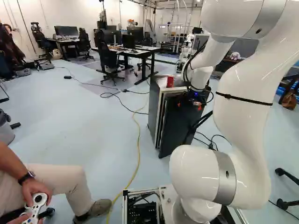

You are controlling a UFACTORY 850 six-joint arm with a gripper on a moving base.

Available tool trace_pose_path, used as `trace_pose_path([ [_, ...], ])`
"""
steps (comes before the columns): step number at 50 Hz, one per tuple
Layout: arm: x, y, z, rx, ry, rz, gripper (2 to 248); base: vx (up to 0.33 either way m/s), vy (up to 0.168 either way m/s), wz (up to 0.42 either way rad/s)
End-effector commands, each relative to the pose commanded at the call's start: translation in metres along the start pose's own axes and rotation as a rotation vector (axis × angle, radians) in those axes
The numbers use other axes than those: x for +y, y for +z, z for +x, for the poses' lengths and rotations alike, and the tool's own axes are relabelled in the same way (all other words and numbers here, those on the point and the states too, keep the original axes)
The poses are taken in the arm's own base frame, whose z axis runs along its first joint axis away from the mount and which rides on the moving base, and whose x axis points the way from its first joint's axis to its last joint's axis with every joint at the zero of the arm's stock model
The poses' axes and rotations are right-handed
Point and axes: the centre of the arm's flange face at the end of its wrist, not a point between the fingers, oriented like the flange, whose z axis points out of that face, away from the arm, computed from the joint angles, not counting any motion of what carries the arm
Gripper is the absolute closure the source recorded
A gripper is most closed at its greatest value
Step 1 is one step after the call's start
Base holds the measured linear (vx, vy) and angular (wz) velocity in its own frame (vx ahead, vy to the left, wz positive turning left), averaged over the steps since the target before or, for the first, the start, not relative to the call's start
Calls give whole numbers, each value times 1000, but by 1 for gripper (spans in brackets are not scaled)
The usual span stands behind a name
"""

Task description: Grab a drink from the fridge

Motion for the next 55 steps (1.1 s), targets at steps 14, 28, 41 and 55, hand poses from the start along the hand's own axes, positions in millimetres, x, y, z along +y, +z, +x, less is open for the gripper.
trace_pose_path([
  [14, -2, 0, 2, 25, -4, 2, 3, 0, 0, 0],
  [28, -8, 0, 5, 50, -14, 6, 3, 0, 0, 0],
  [41, -14, 1, 9, 71, -24, 10, 3, 0, 0, 0],
  [55, -20, 1, 12, 91, -34, 15, 3, 0, 0, 0],
])
